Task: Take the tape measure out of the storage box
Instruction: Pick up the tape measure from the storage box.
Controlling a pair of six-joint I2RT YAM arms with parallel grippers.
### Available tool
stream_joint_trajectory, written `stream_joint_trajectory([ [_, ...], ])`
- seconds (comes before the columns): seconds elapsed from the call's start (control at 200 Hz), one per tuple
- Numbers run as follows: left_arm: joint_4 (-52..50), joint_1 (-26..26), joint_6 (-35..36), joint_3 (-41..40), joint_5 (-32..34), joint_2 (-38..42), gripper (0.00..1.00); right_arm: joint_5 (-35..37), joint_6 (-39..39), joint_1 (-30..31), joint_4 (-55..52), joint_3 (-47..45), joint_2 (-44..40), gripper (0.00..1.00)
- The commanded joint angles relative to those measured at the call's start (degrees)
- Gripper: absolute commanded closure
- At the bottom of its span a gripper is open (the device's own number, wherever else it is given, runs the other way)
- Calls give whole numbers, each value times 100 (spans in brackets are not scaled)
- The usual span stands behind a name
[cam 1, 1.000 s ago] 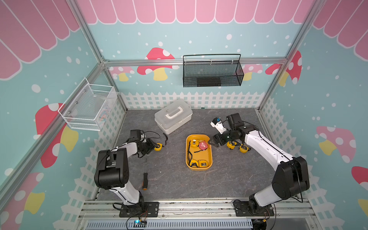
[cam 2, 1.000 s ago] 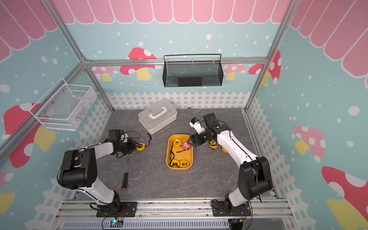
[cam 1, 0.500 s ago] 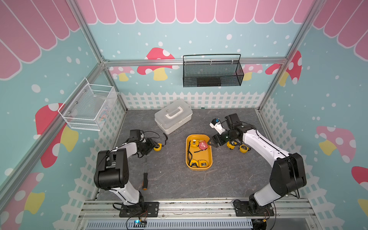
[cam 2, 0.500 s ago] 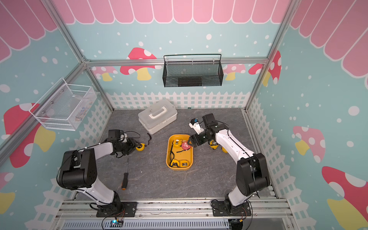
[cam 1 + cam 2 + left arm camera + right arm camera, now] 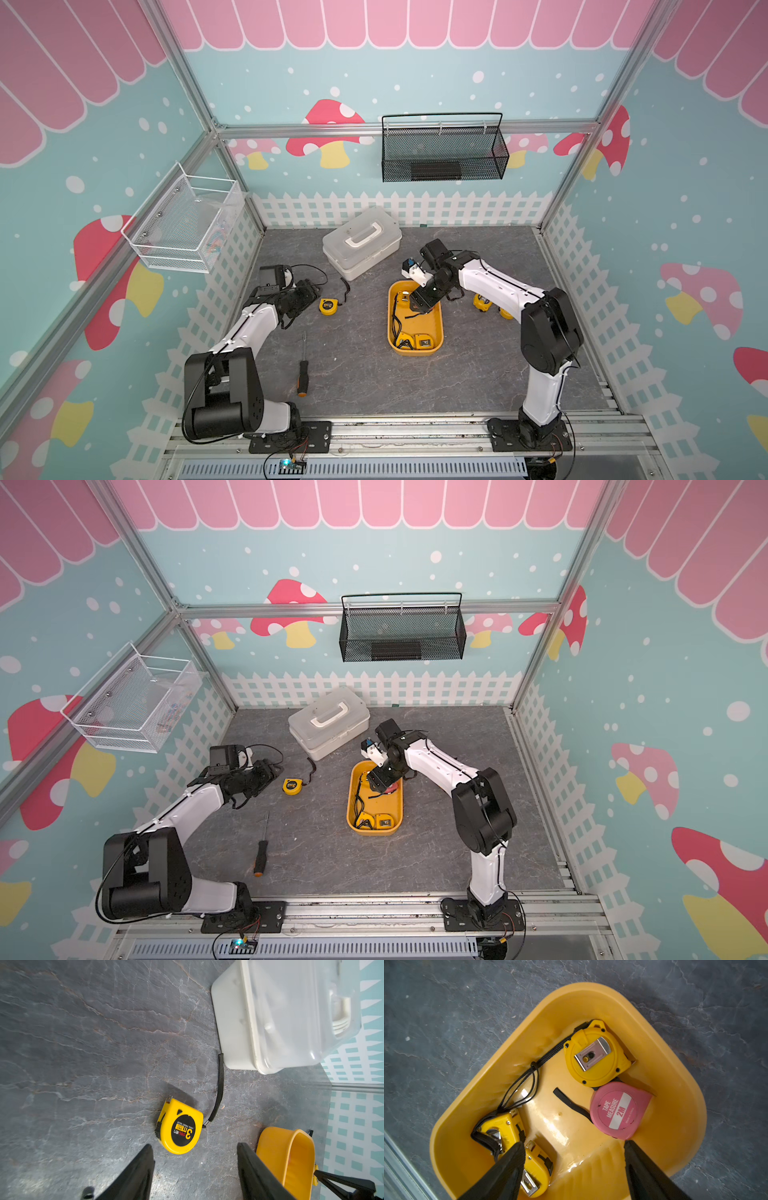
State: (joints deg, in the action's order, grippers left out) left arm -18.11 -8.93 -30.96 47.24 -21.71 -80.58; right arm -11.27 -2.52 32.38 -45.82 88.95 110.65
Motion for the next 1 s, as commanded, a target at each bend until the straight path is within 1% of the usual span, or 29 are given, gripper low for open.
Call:
stream_joint_trajectory([
  [0.0, -290, -26, 170, -22, 188, 90, 35, 512, 159, 74, -475, 323, 307, 25],
  [0.115, -291, -4, 168, -22, 204, 84, 35, 658, 191, 167, -623, 504, 548, 25],
  [0.25, -282, 31, 160, -51, 194, 25, 34, 1021, 248, 260, -860, 717, 801, 25],
  [0.635, -277, 116, 161, -22, 151, -38, 33, 1412, 136, 430, -1222, 1089, 1309, 25],
  [0.78, -274, 140, 154, -27, 163, -56, 33, 1340, 77, 480, -1271, 1118, 1423, 28],
  [0.996, -259, 162, 152, -41, 185, -59, 33, 1140, -63, 550, -1271, 982, 1277, 35],
])
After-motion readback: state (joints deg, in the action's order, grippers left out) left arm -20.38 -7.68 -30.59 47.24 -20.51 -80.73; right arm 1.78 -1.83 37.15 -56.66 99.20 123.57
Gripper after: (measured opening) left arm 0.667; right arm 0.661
